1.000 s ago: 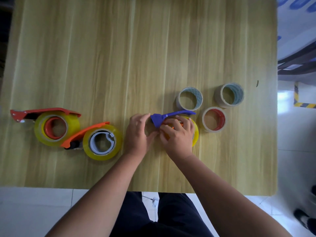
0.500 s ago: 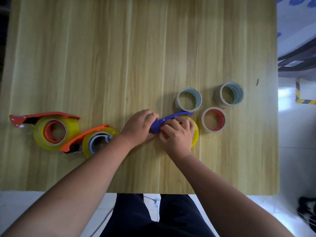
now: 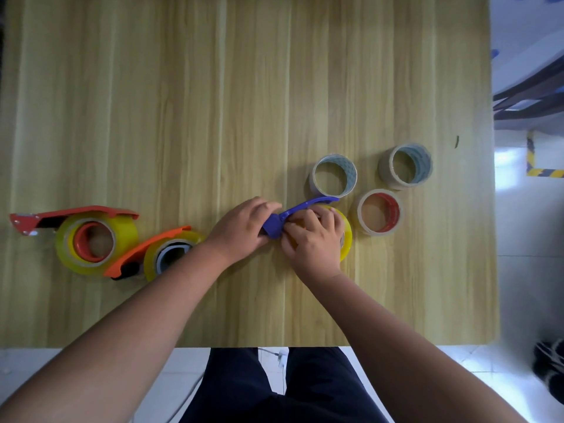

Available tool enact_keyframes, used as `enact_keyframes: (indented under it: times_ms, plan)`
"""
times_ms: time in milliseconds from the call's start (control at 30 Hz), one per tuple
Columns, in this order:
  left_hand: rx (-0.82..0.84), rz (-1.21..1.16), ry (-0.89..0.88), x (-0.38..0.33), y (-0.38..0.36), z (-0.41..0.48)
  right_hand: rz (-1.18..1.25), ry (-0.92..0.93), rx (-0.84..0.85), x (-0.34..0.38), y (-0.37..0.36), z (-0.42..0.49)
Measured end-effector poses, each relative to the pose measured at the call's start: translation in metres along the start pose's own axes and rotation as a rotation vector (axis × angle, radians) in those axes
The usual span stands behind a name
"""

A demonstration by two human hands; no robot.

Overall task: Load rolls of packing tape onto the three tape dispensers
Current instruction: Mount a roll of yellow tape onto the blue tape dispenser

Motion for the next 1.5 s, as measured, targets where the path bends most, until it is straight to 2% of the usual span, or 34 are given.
enact_keyframes:
  times_ms: [133, 200, 333, 467, 600, 733, 867, 1033, 1200, 1333, 1400, 1500]
  plan:
    - [-0.061, -0.042, 0.133, -0.007, 0.003, -0.008, -0.096, 0.014, 0.035, 0.002, -0.002, -0.004]
    - [-0.159, -0.084, 0.247, -0.013, -0.002, -0.017, -0.118, 0.013, 0.051, 0.003, -0.002, -0.006]
    - [-0.433, -0.356, 0.577, -0.02, -0.016, -0.04, -0.1, 0.005, 0.056, 0.004, -0.003, -0.004]
    - [-0.519, -0.464, 0.691, -0.027, -0.025, -0.054, -0.012, 0.056, 0.073, 0.0, 0.0, -0.004]
    - [-0.494, -0.434, 0.64, -0.031, -0.031, -0.057, 0.015, 0.143, 0.122, -0.003, 0.0, -0.009]
    - [-0.385, -0.172, 0.423, -0.032, -0.036, -0.058, 0.015, 0.23, 0.136, -0.005, 0.002, -0.011]
    - [-0.398, -0.12, 0.286, -0.029, -0.04, -0.066, -0.008, 0.316, 0.15, -0.005, 0.006, -0.009]
    - [-0.397, -0.217, 0.373, -0.031, -0.036, -0.065, 0.041, 0.479, 0.167, 0.005, 0.005, -0.012]
    - [-0.364, -0.146, 0.35, -0.034, -0.036, -0.058, 0.117, 0.366, 0.089, 0.002, 0.004, -0.015]
    - [-0.453, -0.082, 0.342, -0.037, -0.035, -0.056, 0.123, 0.23, -0.028, -0.01, 0.019, -0.017]
    - [-0.441, -0.032, 0.344, -0.034, -0.032, -0.054, 0.013, 0.195, 0.041, -0.013, 0.021, -0.015]
    - [-0.334, -0.009, 0.338, -0.028, -0.032, -0.049, -0.175, 0.207, 0.293, -0.018, 0.016, -0.017]
Point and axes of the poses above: each hand's wrist, its own z-axis towards the middle knuckle, its own y-axis out of the back of the hand, x = y × z, the point moved 3 cm from there along z, towards the middle knuckle, and after that the axes turned 9 degrees about -z, right-handed, at the moved point
